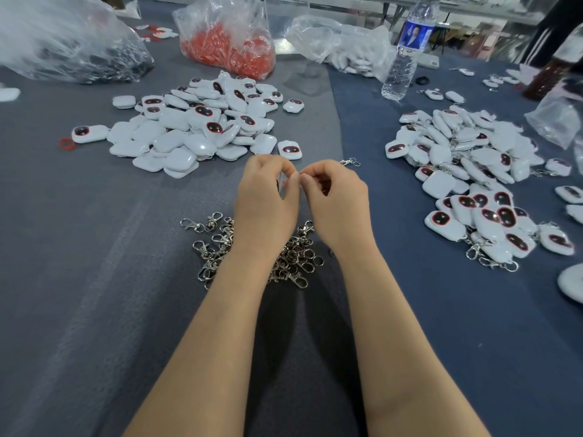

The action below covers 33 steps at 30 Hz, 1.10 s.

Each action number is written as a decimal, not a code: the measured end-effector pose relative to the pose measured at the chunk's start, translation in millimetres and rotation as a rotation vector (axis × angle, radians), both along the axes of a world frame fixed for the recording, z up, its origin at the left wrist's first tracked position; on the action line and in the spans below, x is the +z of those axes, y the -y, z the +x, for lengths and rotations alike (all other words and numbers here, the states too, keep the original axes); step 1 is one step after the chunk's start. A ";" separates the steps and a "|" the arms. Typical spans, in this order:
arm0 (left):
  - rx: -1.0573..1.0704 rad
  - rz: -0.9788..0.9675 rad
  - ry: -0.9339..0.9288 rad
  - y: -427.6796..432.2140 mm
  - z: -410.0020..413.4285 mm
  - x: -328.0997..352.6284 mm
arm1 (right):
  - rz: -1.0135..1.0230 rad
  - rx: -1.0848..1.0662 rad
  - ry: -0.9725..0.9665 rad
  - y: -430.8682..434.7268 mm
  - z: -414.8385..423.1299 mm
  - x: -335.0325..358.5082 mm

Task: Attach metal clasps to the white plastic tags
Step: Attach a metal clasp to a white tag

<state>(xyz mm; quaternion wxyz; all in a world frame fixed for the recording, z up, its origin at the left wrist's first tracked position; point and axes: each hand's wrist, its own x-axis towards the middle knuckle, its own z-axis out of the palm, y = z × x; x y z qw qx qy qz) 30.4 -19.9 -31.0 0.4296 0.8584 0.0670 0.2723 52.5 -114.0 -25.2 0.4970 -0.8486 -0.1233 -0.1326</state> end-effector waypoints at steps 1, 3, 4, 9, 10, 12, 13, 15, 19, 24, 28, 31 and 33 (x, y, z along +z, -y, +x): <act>-0.003 -0.004 -0.001 0.4 0.1 -0.1 | 0.023 0.001 -0.013 -0.1 0.4 0.1; -0.005 -0.021 0.002 0.7 0.4 -0.5 | 0.064 0.004 -0.041 -0.6 0.9 0.5; -0.004 -0.032 0.003 0.4 0.4 -0.6 | 0.073 0.005 -0.044 -0.9 0.8 0.6; 0.008 -0.029 -0.028 -0.8 1.0 -2.3 | 0.004 -0.001 -0.003 -2.3 0.6 -1.8; 0.012 -0.030 -0.036 -0.8 1.4 -2.6 | -0.002 -0.004 0.002 -2.6 1.0 -2.8; 0.020 -0.038 -0.052 -0.8 1.5 -3.2 | 0.001 -0.012 0.007 -3.5 1.7 -3.8; 0.020 -0.040 -0.060 -0.8 1.5 -3.4 | 0.011 -0.014 0.011 -3.6 1.7 -3.9; 0.011 -0.048 -0.064 -0.5 1.5 -3.4 | 0.040 -0.017 0.016 -3.9 1.0 -3.4; 0.002 -0.080 -0.042 -0.2 1.3 -1.1 | 0.117 -0.008 -0.004 -3.5 -0.4 -2.1; -0.004 -0.075 -0.038 -1.9 1.2 -1.2 | 0.170 0.005 -0.013 -3.6 -1.2 -0.7; -0.002 -0.063 -0.035 -2.3 1.4 -2.0 | 0.188 -0.006 -0.012 -3.9 -1.7 -1.0; -0.003 -0.040 -0.027 -2.7 1.8 -2.1 | 0.186 -0.010 -0.012 -3.4 -1.0 -0.9; -0.004 -0.021 -0.014 -2.6 1.6 -2.0 | 0.181 -0.009 -0.016 -2.8 -0.4 -0.8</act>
